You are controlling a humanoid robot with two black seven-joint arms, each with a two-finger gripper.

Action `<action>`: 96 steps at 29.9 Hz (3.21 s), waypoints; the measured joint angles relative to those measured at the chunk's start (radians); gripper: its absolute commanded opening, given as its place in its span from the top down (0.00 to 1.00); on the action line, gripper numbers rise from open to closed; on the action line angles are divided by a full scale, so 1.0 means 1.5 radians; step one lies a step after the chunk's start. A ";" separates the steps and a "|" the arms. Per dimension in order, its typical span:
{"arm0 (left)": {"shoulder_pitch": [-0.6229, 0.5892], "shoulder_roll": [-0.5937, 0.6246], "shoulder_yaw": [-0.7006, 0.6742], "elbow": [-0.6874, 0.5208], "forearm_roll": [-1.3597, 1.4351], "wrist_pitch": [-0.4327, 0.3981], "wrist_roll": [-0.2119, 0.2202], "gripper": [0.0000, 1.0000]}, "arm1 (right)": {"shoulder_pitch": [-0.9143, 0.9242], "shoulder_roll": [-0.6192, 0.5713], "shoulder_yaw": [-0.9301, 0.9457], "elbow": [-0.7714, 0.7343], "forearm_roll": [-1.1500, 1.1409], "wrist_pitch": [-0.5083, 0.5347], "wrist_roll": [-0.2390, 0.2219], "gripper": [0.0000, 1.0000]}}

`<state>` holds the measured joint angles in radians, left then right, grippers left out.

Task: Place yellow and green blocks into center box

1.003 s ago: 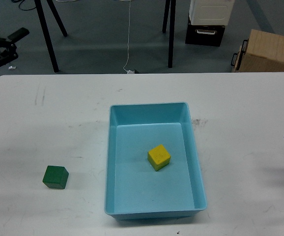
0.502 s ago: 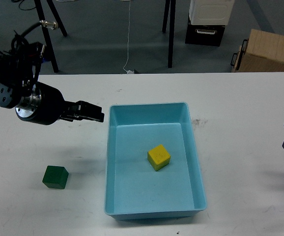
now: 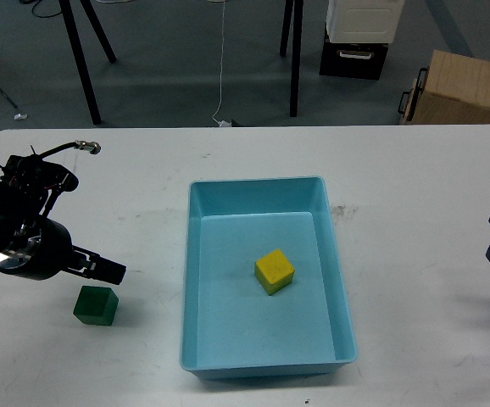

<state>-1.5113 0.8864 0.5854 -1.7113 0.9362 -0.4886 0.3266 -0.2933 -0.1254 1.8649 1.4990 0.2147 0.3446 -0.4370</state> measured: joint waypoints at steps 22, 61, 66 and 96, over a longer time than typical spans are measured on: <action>0.180 -0.018 -0.103 0.077 0.045 0.000 -0.001 0.06 | -0.005 -0.001 -0.003 0.000 -0.002 0.000 0.000 0.00; -0.114 -0.495 -0.096 0.217 -0.085 0.000 -0.027 0.55 | -0.019 -0.005 0.010 -0.007 -0.004 0.000 0.001 0.00; -0.112 -0.524 -0.077 0.225 -0.086 0.000 -0.071 0.25 | -0.021 -0.005 0.008 -0.013 -0.004 0.000 0.001 0.00; 0.330 -0.422 -0.976 0.385 -0.129 0.000 -0.105 0.01 | 0.016 -0.001 0.001 -0.014 -0.006 -0.002 0.006 0.00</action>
<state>-1.0165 0.2535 -0.8792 -1.1335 0.7421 -0.4884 0.1696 -0.2687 -0.1272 1.8667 1.4787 0.2055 0.3423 -0.4281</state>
